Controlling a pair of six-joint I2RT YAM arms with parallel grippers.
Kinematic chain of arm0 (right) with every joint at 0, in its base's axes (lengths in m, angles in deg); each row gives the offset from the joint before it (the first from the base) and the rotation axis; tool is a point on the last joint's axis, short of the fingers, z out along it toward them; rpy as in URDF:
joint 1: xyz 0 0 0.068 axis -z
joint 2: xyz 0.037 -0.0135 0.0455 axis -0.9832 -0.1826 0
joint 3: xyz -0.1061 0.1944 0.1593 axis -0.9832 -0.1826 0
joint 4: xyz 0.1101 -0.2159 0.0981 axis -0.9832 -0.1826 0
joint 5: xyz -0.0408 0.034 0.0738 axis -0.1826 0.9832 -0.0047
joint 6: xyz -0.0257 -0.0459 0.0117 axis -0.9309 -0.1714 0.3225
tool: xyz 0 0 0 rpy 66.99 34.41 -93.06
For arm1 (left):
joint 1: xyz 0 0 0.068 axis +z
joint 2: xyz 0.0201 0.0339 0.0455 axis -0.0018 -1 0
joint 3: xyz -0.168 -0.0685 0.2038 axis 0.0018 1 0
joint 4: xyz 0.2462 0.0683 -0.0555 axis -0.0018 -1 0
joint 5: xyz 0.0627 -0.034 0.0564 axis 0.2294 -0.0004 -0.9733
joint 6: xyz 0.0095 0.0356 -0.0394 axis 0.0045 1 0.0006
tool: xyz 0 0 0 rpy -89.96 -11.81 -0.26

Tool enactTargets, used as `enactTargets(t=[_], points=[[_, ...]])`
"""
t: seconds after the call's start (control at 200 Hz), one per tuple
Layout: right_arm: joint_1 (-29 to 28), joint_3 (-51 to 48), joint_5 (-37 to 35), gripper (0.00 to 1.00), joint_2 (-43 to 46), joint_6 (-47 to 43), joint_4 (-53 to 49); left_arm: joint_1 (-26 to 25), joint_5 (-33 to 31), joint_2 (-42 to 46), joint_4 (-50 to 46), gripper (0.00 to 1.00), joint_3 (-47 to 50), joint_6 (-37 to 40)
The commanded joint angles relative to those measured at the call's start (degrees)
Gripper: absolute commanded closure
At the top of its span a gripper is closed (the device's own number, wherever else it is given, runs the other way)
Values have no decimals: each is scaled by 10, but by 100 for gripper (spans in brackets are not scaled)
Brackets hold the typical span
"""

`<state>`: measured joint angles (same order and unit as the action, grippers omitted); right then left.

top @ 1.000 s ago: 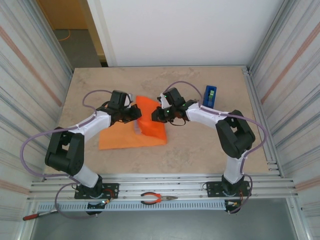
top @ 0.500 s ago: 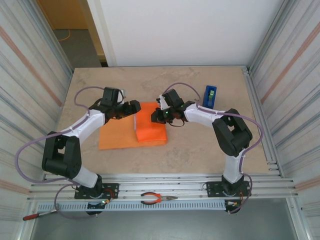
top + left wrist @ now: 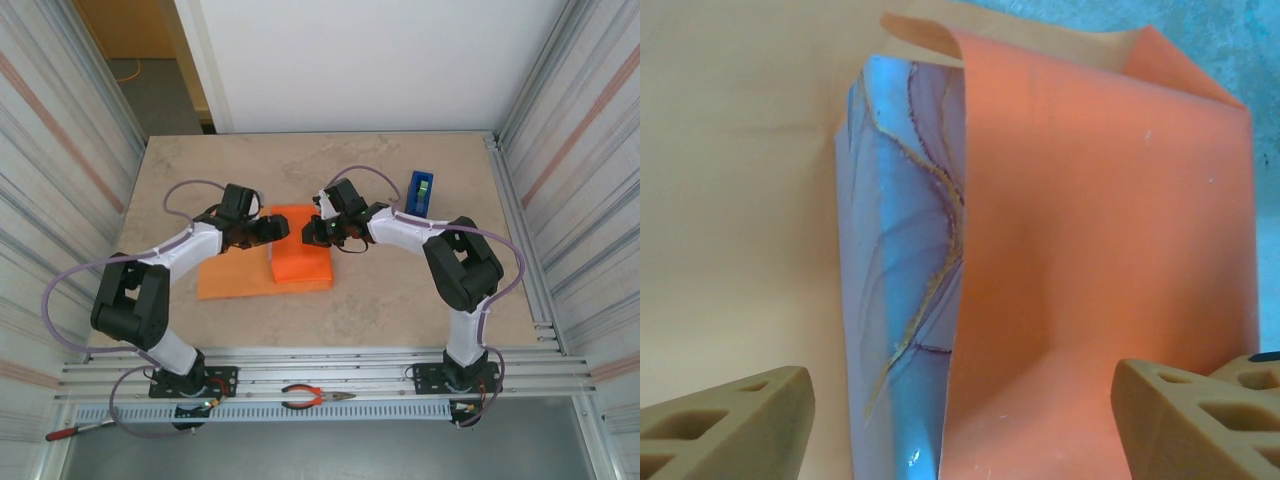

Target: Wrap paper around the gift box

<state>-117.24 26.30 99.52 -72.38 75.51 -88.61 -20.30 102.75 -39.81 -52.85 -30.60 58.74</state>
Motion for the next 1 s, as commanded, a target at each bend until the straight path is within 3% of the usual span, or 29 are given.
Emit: enactTargets(t=[0.0,0.336,0.752,0.992], points=[[1,-7,-4,91,-12,12,3,-7,-16,-18,15,27,11,11],[47,-16,6,87,49,27,10,-10,-14,-52,33,55,8,14],[120,-99,-7,84,122,5,2,-39,2,-52,81,65,39,-59],[141,-83,-19,85,116,-33,-29,-48,-6,-62,94,66,42,-100]])
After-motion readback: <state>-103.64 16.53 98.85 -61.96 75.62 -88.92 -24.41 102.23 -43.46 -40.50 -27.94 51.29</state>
